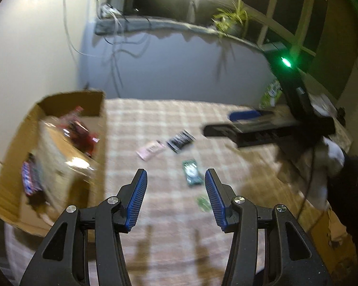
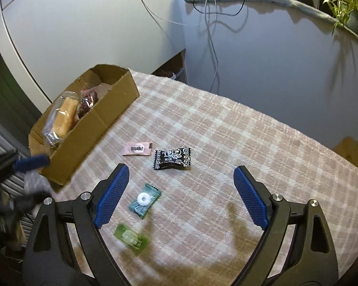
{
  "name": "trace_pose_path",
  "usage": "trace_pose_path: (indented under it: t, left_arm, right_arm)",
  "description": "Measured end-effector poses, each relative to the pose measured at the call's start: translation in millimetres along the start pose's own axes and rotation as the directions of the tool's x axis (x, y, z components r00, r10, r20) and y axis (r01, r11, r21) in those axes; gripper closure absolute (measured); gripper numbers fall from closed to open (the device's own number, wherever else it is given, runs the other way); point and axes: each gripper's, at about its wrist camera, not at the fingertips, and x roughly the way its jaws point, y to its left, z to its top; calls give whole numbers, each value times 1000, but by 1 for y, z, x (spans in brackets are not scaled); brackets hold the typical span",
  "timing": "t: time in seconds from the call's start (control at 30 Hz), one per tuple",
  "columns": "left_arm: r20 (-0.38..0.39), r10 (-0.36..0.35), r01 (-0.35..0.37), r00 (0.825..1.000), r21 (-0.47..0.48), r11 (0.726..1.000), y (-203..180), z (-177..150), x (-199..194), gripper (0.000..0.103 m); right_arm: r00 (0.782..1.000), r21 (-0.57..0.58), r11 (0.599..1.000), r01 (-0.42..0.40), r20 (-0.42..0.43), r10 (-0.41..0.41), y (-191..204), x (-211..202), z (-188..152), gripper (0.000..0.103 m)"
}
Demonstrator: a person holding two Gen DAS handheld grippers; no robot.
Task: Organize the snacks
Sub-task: 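Move both grippers back toward the remaining candies, then grasp the lime-green candy with the left gripper while the right gripper grasps the black candy packet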
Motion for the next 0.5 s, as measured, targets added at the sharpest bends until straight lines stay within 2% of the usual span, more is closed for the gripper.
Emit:
trace_pose_path:
  t: [0.13,0.3,0.5]
  left_arm:
    - [-54,-32,33,998,21,999,-20,-16,20,53]
    - [-102,-31,36,994,49,998,-39,-32,45,53]
    - [-102,22,-11,995,99,995,-56,-38,65,53]
  right_arm:
    - [1000,-14,1000,-11,-11,11,4,13,2,12]
    - [1000,-53,999,-5,-10,5,12,27,4,12]
    - [1000,-66,998,6,-12,-6,12,43,3,12]
